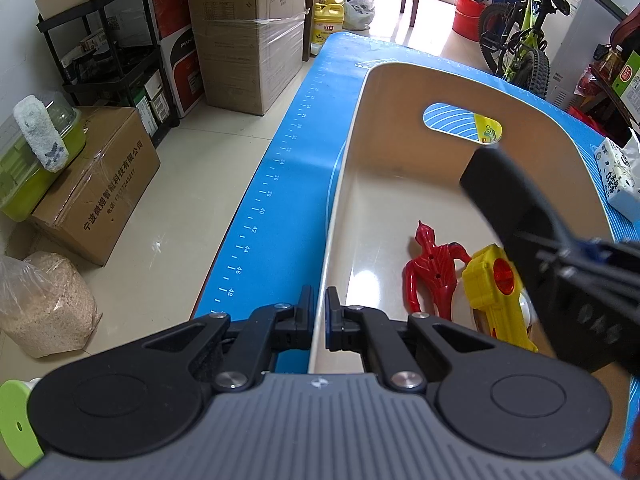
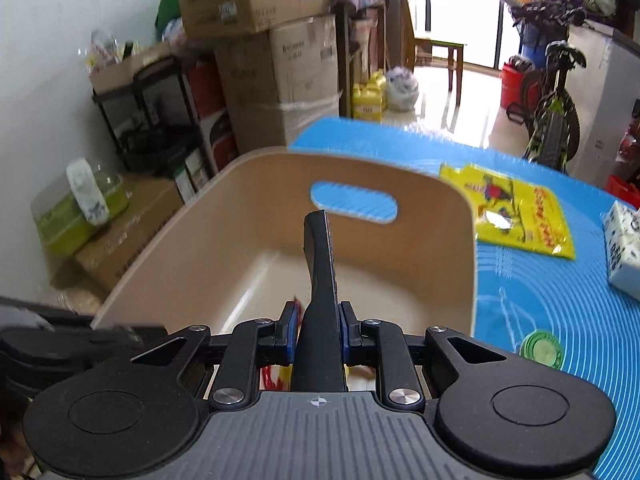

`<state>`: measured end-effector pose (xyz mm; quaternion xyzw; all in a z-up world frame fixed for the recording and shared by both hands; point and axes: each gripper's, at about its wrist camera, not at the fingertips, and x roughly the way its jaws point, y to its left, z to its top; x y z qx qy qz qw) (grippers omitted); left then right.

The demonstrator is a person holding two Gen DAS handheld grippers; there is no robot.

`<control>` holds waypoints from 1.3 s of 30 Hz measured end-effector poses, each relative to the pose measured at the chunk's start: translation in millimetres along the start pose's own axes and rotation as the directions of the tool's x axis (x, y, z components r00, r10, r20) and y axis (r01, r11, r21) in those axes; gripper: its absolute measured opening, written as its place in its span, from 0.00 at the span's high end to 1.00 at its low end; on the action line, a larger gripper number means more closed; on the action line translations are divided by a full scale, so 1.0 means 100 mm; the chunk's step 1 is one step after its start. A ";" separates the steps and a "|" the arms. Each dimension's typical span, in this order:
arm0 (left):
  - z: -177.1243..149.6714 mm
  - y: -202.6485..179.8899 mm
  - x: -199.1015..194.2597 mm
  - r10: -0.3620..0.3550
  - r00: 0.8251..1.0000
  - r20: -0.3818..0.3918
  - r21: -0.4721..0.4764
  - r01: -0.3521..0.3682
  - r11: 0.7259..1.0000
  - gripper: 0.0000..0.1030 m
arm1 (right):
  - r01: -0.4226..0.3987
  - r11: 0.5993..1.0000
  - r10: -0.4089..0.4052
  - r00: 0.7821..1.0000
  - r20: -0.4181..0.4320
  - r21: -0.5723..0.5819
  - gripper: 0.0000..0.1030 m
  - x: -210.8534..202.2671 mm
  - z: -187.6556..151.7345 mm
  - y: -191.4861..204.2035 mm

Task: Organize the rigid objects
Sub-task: 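Carry the black remote into the basket and release it, then move the right tool back to the white charger and grasp it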

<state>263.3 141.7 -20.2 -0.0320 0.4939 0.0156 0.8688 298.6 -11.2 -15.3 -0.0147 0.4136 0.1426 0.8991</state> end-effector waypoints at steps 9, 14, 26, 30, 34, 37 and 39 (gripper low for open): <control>0.00 0.00 0.00 0.000 1.000 0.000 0.000 0.000 1.000 0.94 | -0.026 1.000 0.027 0.999 -0.042 0.004 0.68 0.05 -0.06 -0.03; 0.00 0.00 0.00 0.000 1.000 0.000 0.000 0.000 1.000 0.94 | -0.043 0.999 0.043 0.999 -0.003 0.017 0.53 -0.07 -0.07 -0.11; 0.00 0.00 0.00 -0.001 1.000 0.000 -0.001 0.001 1.000 0.94 | -0.027 0.997 0.017 0.991 0.136 0.074 0.35 -0.62 -0.02 -0.45; 0.00 0.00 0.00 -0.001 1.000 0.000 -0.001 0.001 1.000 0.94 | 0.008 0.993 -0.028 0.985 0.170 0.118 0.32 -0.84 -0.05 -0.71; 0.00 -0.01 0.00 -0.001 1.000 0.000 0.000 0.001 1.000 0.94 | 0.063 0.984 -0.092 0.980 0.178 0.166 0.30 -1.00 -0.15 -1.02; 0.00 -0.02 0.00 -0.001 1.000 0.000 0.000 0.001 1.000 0.94 | 0.105 0.976 -0.136 0.978 0.155 0.193 0.30 -1.02 -0.24 -1.21; 0.00 -0.02 0.00 0.000 1.000 0.000 0.001 0.000 1.000 0.94 | 0.125 0.971 -0.154 0.979 0.134 0.203 0.30 -1.01 -0.31 -1.30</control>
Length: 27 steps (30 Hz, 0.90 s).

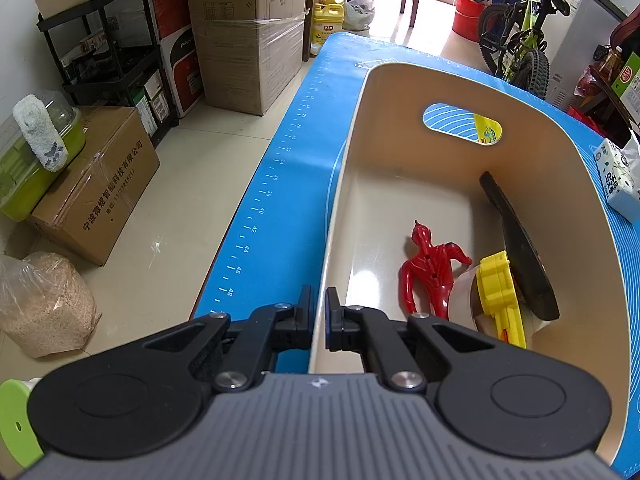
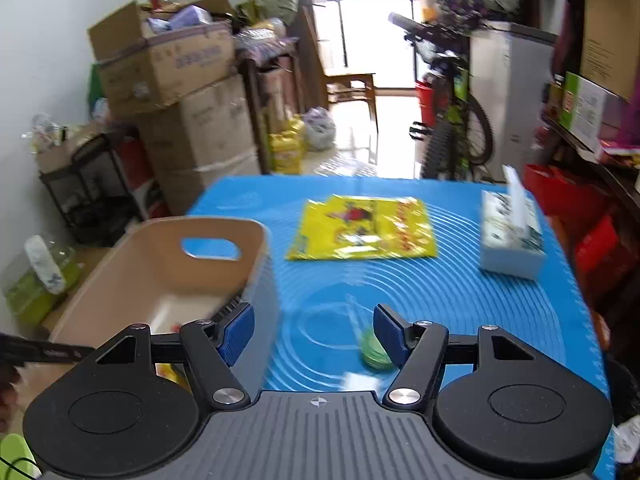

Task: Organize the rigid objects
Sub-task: 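Move the right tool back to the white charger and grasp it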

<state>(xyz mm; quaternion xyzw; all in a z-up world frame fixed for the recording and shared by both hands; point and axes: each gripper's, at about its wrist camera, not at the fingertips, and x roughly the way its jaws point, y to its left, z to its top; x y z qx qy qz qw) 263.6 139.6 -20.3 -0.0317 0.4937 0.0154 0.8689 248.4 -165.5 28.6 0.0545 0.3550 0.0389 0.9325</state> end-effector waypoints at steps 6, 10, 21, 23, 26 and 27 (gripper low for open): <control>0.00 0.00 0.00 0.000 1.000 0.000 0.000 0.000 1.000 0.94 | 0.028 1.000 -0.028 0.997 -0.070 0.002 0.30 0.10 -0.27 -0.10; 0.00 0.01 0.00 0.000 1.000 0.000 0.001 0.000 1.000 0.94 | 0.029 0.999 -0.027 0.993 -0.114 0.014 0.30 0.19 -0.47 -0.05; 0.00 0.01 0.00 0.000 1.000 0.000 0.001 0.000 1.000 0.94 | 0.072 0.997 -0.063 0.973 -0.221 0.034 0.30 0.51 -0.88 0.02; 0.00 0.01 0.00 0.001 1.000 0.000 0.001 -0.001 1.000 0.94 | 0.088 0.996 -0.077 0.967 -0.242 0.034 0.30 0.56 -0.93 0.02; 0.00 0.01 0.00 0.001 1.000 0.000 0.001 -0.001 1.000 0.94 | 0.097 0.995 -0.085 0.960 -0.265 0.032 0.32 0.62 -0.98 0.02; 0.00 0.01 0.00 0.001 1.000 0.000 0.001 -0.001 1.000 0.94 | 0.104 0.994 -0.093 0.959 -0.269 0.026 0.33 0.64 -1.00 0.02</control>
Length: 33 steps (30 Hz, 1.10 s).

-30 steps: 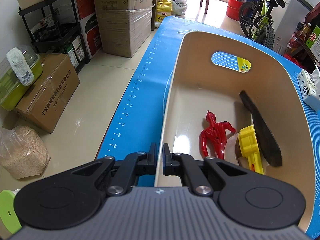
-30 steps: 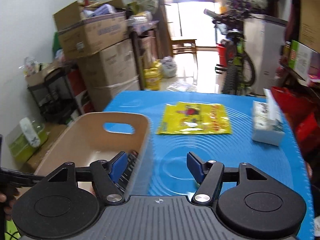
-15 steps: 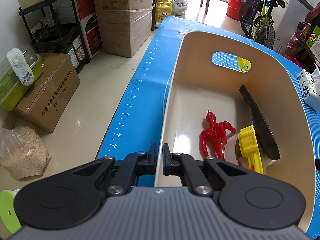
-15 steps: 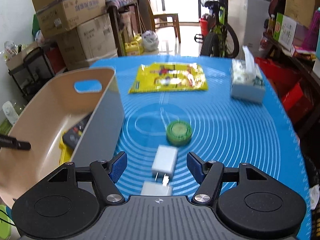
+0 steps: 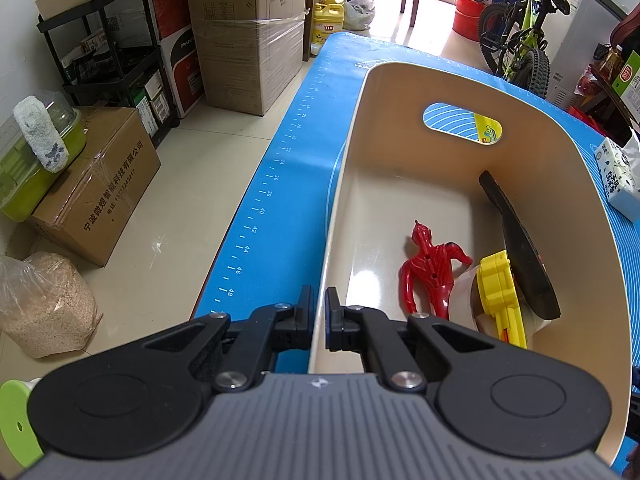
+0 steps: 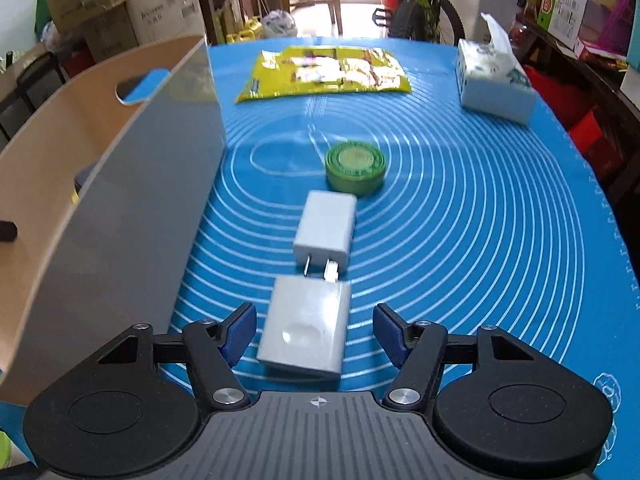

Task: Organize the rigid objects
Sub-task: 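Move the right tool back to the white charger and grasp it, then carry the white charger into the basket and open the right tool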

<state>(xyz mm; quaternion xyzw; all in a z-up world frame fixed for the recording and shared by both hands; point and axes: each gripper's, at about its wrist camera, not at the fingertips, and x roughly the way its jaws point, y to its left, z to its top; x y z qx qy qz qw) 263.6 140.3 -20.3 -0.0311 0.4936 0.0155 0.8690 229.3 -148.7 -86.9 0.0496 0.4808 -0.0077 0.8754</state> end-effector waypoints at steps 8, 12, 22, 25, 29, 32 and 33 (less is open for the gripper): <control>0.00 0.00 0.00 0.000 1.000 0.000 0.000 0.000 1.000 0.94 | 0.000 1.000 0.000 1.000 0.014 -0.008 0.44 0.05 -0.04 0.06; 0.00 0.00 0.00 0.000 1.000 0.000 0.001 0.000 1.000 0.94 | -0.005 1.000 0.006 1.000 0.028 -0.010 0.49 0.04 -0.05 0.06; 0.00 0.00 0.00 0.000 1.000 0.000 0.000 0.000 1.000 0.94 | 0.004 1.000 -0.007 0.996 0.085 0.030 0.50 -0.18 -0.07 -0.04; 0.00 0.00 0.00 0.000 1.000 0.000 0.000 0.000 1.000 0.94 | 0.001 0.999 -0.006 0.993 0.122 0.036 0.50 -0.32 -0.02 -0.07; 0.00 0.00 0.00 0.000 1.000 0.000 0.000 0.000 1.000 0.94 | -0.011 0.999 0.004 0.984 0.180 0.039 0.50 -0.52 0.10 -0.06; 0.00 0.00 0.00 0.000 1.000 0.000 0.000 0.000 1.000 0.94 | -0.024 0.999 0.016 0.973 0.231 0.032 0.50 -0.66 0.19 -0.01; 0.00 0.00 0.00 0.001 1.000 0.000 0.001 -0.001 1.000 0.94 | -0.031 0.999 0.023 0.969 0.247 0.028 0.50 -0.70 0.22 0.02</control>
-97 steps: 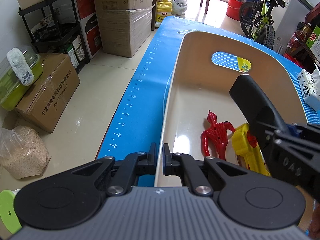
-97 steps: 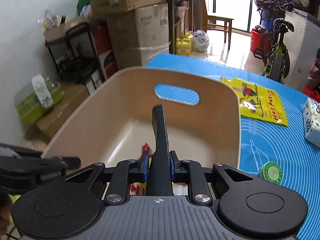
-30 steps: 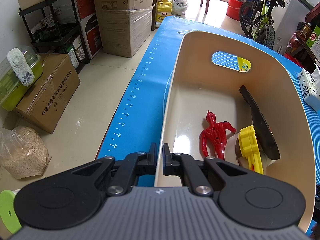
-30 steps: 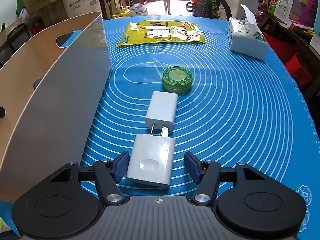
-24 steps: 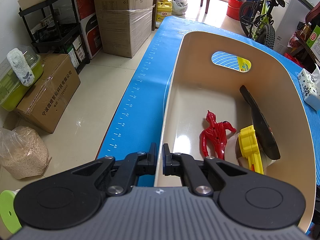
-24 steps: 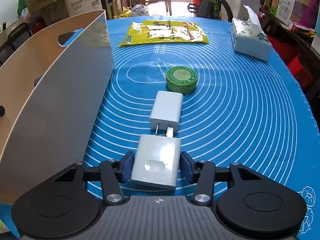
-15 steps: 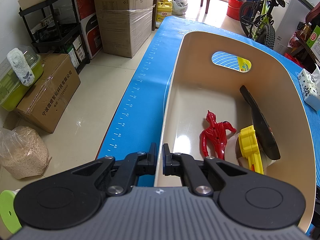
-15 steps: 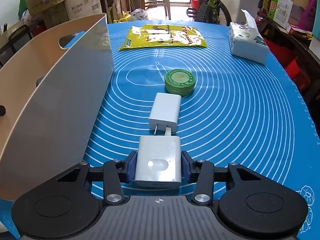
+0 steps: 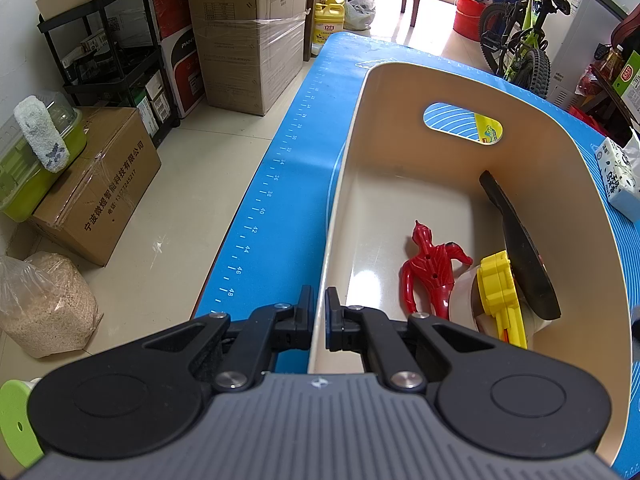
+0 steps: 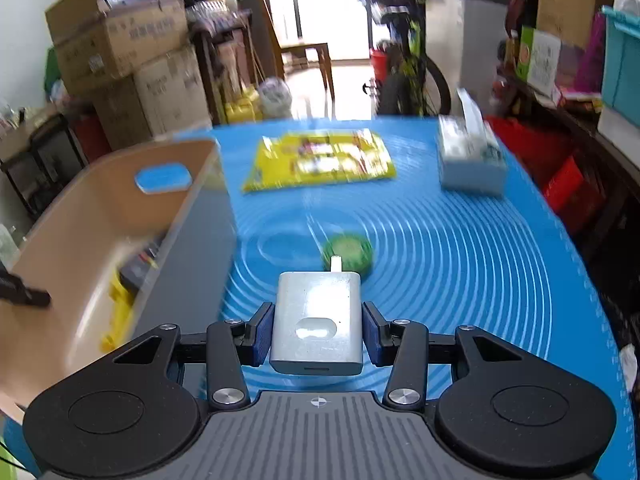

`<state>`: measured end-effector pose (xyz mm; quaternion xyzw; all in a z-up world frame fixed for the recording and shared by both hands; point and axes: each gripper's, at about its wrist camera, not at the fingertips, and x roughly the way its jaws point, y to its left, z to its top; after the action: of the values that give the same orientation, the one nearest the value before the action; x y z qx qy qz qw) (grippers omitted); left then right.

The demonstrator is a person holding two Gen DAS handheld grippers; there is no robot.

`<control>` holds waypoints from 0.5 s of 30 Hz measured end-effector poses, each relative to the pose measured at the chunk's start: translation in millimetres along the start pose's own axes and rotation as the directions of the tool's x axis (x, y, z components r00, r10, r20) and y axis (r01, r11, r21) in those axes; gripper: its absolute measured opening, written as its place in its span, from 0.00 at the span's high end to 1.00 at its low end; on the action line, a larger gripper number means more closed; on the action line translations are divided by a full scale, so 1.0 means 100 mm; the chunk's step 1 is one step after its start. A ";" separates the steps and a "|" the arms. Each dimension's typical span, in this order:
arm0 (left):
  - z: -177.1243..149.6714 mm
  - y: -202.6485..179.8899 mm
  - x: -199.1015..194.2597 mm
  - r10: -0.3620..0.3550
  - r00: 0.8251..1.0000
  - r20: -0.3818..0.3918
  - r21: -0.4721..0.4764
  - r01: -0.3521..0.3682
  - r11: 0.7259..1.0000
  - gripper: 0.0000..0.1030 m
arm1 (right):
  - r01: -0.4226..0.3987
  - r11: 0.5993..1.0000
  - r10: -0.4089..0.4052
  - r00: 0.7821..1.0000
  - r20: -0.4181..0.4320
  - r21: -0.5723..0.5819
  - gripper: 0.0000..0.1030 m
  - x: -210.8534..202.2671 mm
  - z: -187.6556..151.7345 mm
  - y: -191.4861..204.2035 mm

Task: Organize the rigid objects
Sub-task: 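Carry the white charger into the basket and open the right tool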

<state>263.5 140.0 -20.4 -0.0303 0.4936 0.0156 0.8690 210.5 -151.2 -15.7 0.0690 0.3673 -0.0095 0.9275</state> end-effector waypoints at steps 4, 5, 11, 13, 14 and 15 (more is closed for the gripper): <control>0.00 0.01 0.00 -0.001 1.000 0.000 -0.001 0.001 1.000 0.94 | -0.041 0.999 0.042 0.998 0.053 -0.016 0.50 -0.10 0.17 0.14; 0.00 0.01 0.00 0.000 1.000 0.000 0.000 0.000 1.000 0.94 | -0.051 0.998 0.052 0.997 0.063 -0.022 0.50 -0.11 0.21 0.18; 0.00 0.01 0.00 0.002 1.000 0.000 -0.001 -0.002 1.000 0.94 | -0.103 0.992 0.109 0.989 0.095 -0.072 0.50 -0.08 0.43 0.48; 0.00 0.01 0.00 0.003 1.000 0.000 0.000 -0.003 1.000 0.94 | -0.130 0.988 0.137 0.986 0.092 -0.086 0.50 -0.03 0.48 0.59; 0.00 0.01 0.00 0.003 1.000 0.000 0.001 -0.003 1.000 0.94 | -0.141 0.985 0.150 0.985 0.090 -0.095 0.50 -0.03 0.50 0.65; 0.00 0.02 0.00 0.003 1.000 0.000 0.002 -0.003 1.000 0.94 | -0.154 0.981 0.164 0.983 0.084 -0.115 0.50 0.00 0.52 0.72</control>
<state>263.4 142.1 -20.9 -0.0288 0.4935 0.0165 0.8691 250.8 -87.1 29.9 0.0473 0.3170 0.0813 0.9437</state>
